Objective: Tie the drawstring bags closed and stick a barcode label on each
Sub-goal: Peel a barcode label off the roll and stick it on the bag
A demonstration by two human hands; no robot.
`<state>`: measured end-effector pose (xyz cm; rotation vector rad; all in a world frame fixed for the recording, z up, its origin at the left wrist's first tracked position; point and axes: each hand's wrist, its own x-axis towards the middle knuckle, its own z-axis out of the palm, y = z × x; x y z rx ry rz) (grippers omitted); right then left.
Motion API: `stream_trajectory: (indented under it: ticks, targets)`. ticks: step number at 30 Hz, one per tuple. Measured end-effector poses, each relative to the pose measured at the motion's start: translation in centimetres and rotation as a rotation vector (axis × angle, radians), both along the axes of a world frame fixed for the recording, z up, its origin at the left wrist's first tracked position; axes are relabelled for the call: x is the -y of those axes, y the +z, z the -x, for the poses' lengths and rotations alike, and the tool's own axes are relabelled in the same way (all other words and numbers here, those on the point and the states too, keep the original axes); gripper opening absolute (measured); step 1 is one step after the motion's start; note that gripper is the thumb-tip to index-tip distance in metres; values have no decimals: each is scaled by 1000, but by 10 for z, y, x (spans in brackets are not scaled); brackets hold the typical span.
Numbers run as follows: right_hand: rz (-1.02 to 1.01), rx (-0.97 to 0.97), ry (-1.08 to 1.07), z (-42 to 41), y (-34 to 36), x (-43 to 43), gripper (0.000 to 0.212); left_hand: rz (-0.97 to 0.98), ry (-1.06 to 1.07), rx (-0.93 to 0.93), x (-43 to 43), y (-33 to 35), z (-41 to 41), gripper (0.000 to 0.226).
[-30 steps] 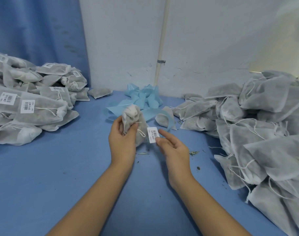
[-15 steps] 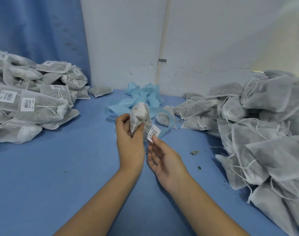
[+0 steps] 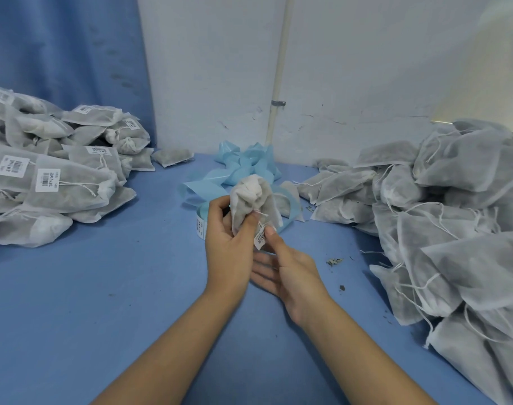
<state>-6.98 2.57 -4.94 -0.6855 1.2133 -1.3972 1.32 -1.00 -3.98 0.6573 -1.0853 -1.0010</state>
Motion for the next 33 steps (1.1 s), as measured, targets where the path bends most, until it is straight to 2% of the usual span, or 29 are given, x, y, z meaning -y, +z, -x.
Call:
stream_trajectory:
  ticks: [3,6,9,11,14,17,22,29,33]
  targets:
    - [32,-30,-54,-2,-3,1,49,-8,-1,16,5,1,-4,18]
    - [190,-100,-128,1,-5,1,51,-92,-70,93,12,0,-9,13]
    - [293,-227,-134,6,-5,1,35,-266,-246,93,15,-4,-14,13]
    - [275,-156,-150,7,-6,2,29,-318,-364,63,16,-6,-16,14]
    - [267,55,-193,12,-9,4,24,-313,-492,82,17,-9,-18,24]
    - [272,142,-223,16,-9,6,21,-350,-537,144,17,-14,-18,18]
    - [251,101,-220,15,-11,9,23,-397,-541,129,22,-21,-19,17]
    - [266,206,-208,18,-13,8,23,-421,-604,41,26,-23,-25,21]
    - [280,203,-205,17,-13,8,23,-420,-595,44,27,-24,-24,21]
